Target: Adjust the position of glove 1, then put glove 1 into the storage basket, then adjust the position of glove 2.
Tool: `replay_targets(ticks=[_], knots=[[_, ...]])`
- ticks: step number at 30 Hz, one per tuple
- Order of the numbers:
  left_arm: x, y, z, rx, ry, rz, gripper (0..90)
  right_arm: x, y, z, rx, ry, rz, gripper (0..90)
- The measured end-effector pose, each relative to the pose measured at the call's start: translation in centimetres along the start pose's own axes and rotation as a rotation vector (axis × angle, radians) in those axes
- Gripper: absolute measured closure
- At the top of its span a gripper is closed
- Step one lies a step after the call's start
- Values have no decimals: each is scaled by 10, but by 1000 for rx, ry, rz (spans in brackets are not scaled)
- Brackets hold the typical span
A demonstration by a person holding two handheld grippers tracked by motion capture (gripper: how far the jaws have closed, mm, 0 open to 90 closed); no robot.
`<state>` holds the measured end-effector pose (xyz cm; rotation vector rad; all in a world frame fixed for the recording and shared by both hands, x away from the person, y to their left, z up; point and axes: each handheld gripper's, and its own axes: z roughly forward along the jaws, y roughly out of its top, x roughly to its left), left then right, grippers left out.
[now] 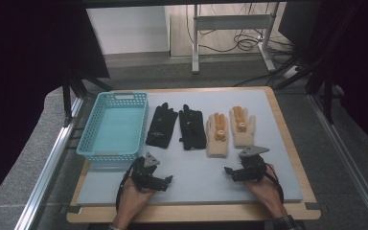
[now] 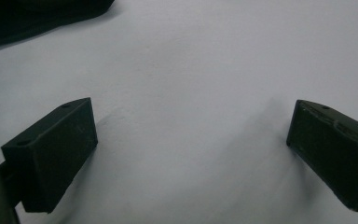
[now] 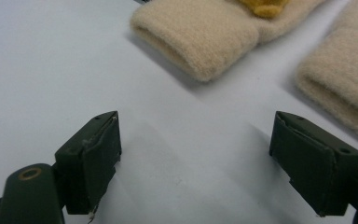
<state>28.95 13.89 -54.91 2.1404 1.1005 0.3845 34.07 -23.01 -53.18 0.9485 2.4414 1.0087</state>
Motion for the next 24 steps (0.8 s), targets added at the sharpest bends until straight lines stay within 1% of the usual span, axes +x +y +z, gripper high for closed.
replay_targets(ticks=[8, 24], knots=[[0, -1, 0, -6, 7, -4, 28, 0, 0, 1, 9, 4, 0, 115], [-1, -1, -1, -9, 9, -5, 34, 0, 0, 1, 9, -3, 5, 109]])
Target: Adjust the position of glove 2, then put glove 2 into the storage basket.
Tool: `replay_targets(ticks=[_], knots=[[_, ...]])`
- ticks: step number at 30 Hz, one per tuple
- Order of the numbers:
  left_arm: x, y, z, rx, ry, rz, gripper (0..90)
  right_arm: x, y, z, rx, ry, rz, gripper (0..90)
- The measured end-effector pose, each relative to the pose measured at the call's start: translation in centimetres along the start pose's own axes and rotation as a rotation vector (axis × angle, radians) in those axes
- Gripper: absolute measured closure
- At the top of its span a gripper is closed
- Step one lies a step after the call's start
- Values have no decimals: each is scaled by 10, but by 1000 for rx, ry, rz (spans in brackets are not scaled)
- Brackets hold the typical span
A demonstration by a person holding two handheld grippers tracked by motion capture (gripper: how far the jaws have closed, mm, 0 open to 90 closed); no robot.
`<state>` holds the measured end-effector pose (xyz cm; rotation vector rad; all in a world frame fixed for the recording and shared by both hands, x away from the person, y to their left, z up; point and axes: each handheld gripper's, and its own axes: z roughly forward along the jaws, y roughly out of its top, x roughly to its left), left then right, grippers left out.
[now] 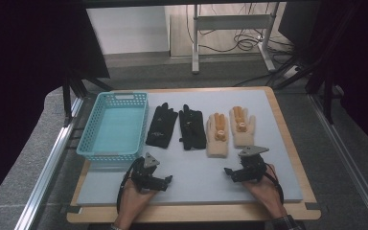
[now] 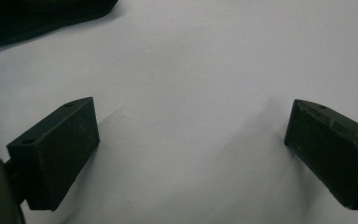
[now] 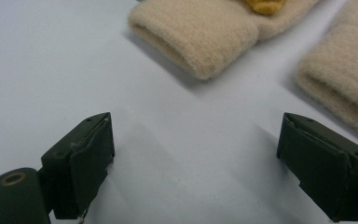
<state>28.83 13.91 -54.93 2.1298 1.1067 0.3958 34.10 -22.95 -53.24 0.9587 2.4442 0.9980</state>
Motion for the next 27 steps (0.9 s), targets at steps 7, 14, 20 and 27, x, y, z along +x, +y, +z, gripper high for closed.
replay_targets(ticks=[7, 14, 20, 27], knots=[[0, 0, 0, -1, 0, 0, 34, 0, 0, -1, -4, 2, -7, 123], [0, 0, 0, 1, 0, 0, 34, 2, 0, -2, -8, 2, -10, 153], [0, 0, 0, 0, 0, -1, 35, 1, 2, -4, -7, 13, 1, 218], [0, 0, 0, 0, 1, -2, 36, -1, 14, -17, -54, 44, 10, 312]])
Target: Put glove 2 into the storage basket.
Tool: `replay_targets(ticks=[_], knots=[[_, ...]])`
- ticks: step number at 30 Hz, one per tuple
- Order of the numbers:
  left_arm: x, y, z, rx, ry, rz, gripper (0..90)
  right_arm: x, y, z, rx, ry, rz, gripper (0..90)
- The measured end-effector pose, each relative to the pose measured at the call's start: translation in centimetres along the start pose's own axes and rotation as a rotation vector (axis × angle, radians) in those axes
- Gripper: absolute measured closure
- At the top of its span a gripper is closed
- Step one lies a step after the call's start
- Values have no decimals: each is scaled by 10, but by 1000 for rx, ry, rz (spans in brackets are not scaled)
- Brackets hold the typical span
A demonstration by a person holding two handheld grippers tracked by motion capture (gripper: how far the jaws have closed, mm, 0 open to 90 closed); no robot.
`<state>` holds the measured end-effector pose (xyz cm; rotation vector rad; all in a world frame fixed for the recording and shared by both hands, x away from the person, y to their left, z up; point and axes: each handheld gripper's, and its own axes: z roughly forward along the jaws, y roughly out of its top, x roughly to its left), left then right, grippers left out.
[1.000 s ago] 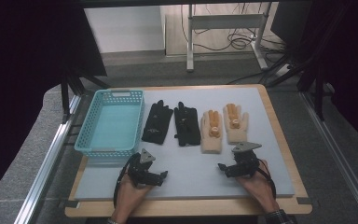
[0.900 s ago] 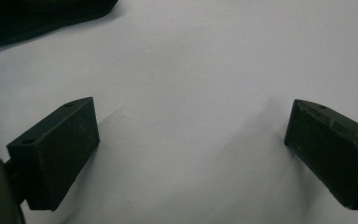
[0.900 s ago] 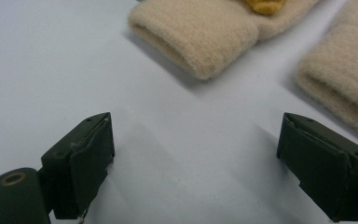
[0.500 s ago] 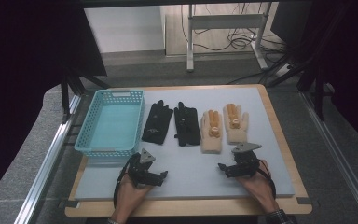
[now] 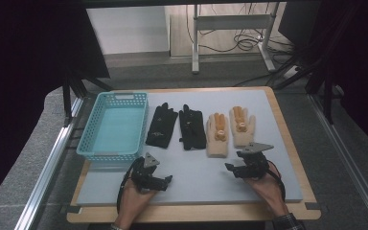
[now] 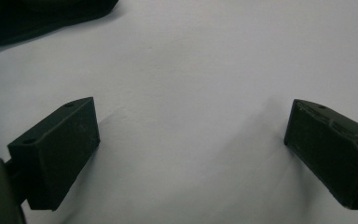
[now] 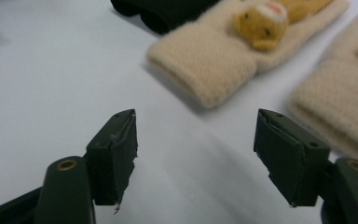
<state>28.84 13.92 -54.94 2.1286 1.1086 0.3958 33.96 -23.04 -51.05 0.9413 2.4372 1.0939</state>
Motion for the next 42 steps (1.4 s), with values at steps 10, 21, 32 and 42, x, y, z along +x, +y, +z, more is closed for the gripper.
replay_targets(ticks=[10, 21, 32, 42], knots=[[0, 0, 0, 2, 1, 0, 37, -4, 36, 11, -5, 32, -21, 461], [0, 0, 0, -1, 1, -2, 37, -16, 85, 51, -8, 54, -24, 593], [0, 0, 0, 2, 2, 2, 39, -14, 114, 106, 45, 31, -57, 342], [0, 0, 0, -1, 2, 0, 40, -8, 128, 153, 126, -41, -58, 274]])
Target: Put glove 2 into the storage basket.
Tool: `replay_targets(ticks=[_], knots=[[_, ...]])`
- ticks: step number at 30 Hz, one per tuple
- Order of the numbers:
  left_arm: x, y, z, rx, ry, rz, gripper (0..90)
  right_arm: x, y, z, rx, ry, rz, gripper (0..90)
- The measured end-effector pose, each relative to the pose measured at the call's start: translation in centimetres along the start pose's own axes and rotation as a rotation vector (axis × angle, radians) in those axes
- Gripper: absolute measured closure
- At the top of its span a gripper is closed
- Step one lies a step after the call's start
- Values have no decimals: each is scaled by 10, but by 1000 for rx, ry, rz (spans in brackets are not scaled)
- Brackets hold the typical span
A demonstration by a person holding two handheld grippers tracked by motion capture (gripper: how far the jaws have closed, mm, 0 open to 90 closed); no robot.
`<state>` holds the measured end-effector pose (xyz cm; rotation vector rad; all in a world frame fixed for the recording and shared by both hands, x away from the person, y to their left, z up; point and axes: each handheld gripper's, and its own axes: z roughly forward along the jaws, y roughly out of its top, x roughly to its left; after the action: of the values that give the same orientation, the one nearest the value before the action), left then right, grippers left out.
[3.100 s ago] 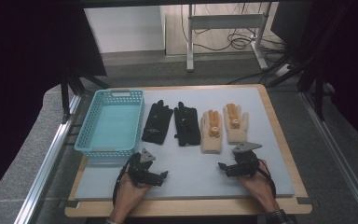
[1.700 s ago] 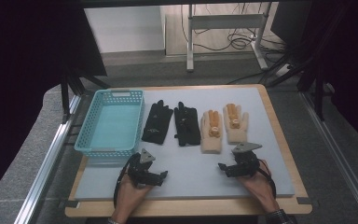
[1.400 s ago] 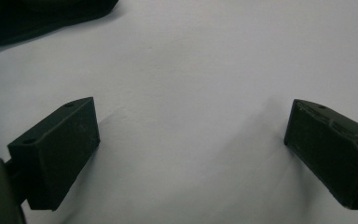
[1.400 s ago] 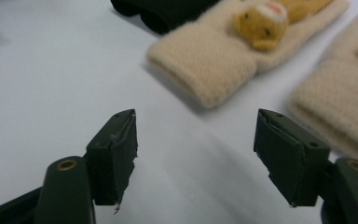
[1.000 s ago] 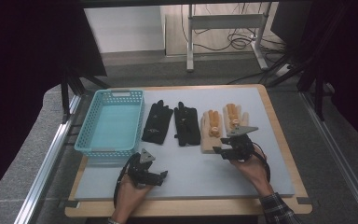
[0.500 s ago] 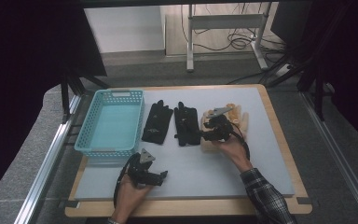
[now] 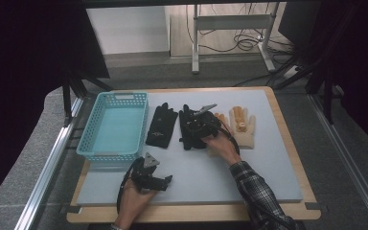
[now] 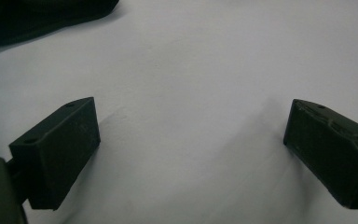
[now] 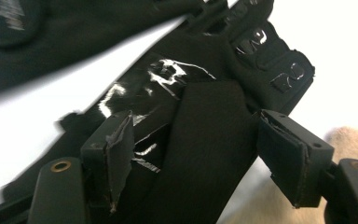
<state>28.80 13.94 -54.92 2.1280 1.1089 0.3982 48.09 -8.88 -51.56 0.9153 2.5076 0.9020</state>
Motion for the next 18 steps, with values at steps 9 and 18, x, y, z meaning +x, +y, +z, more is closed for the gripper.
replay_targets(ticks=[9, 18], knots=[[0, 0, 0, 0, 1, 0, 41, -6, 0, 7, 32, 25, 87, 487], [0, 0, 0, -1, 1, 0, 42, 1, -1, -3, 24, 5, 62, 816]])
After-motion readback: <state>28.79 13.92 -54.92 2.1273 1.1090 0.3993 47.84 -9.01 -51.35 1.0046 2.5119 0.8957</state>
